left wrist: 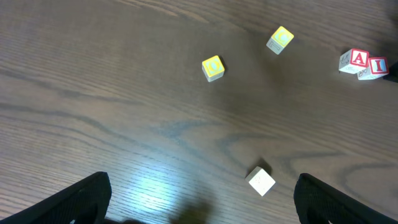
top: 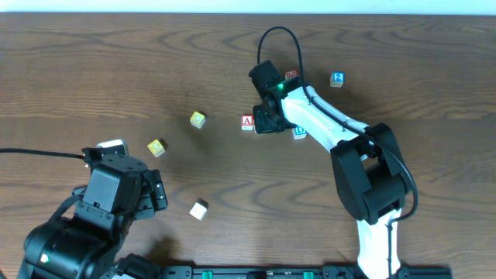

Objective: Spell out Ai2
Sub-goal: 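Open right gripper and lift away from the A I blocks, then move right gripper to the blue 2 block at the back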

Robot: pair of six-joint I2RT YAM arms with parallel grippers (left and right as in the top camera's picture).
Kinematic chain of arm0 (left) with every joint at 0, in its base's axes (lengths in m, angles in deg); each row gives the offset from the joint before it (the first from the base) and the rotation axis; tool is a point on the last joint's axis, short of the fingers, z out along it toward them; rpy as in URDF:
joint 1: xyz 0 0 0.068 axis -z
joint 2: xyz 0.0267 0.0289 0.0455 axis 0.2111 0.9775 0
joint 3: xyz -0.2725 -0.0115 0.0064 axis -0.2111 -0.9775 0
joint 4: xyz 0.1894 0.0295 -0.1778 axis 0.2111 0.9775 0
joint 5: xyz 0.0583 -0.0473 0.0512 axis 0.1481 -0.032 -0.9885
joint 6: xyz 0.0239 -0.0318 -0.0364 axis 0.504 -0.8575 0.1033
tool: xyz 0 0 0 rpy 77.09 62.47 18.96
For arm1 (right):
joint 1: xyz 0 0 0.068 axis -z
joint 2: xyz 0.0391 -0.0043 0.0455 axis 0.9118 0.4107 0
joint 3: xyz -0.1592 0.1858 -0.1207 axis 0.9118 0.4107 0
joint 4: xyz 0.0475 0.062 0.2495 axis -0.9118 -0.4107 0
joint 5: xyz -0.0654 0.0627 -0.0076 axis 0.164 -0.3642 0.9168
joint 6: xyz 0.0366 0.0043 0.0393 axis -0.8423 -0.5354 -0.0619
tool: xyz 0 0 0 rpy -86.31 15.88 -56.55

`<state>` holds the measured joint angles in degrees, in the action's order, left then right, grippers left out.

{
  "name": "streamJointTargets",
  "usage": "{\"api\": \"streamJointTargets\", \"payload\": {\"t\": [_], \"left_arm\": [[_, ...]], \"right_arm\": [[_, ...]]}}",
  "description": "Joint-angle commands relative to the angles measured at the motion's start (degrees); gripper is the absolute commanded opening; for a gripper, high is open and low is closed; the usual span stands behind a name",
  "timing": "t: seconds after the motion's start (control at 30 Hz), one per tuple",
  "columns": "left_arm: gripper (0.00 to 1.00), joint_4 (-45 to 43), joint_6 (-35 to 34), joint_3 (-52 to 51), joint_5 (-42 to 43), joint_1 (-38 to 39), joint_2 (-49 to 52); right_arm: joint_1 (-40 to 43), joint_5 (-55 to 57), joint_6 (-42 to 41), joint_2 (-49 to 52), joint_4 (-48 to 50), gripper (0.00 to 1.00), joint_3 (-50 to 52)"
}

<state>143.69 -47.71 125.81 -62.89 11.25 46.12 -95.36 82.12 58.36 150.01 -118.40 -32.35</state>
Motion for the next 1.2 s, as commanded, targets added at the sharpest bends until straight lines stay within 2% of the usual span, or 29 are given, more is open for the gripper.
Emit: {"api": "streamJointTargets", "payload": {"t": [0.0,0.43,0.8,0.97,1.17], "left_arm": [[0.95,-0.17,0.13,-0.07,-1.07,-0.17,0.0],[0.95,-0.17,0.13,-0.07,-1.03,-0.17,0.0],[0.95,-0.15,0.13,-0.07,-1.03,-0.17,0.0],[0.95,-0.15,0.13,-0.07,-1.03,-0.17,0.0],[0.95,-0.33,0.13,-0.07,-1.09,-0.17,0.02]], "right_arm": [[-0.85,0.61,0.76,0.2,0.11,0.01,0.24],[-1.88,-1.62,0.55,0.2,0.15,0.01,0.24],[-0.98,3.72,0.57,0.2,1.18,0.01,0.22],[2.58,6.29,0.68,0.2,1.75,0.01,-1.62],[11.13,6.4,0.83,0.2,0.04,0.01,-9.57]]}}
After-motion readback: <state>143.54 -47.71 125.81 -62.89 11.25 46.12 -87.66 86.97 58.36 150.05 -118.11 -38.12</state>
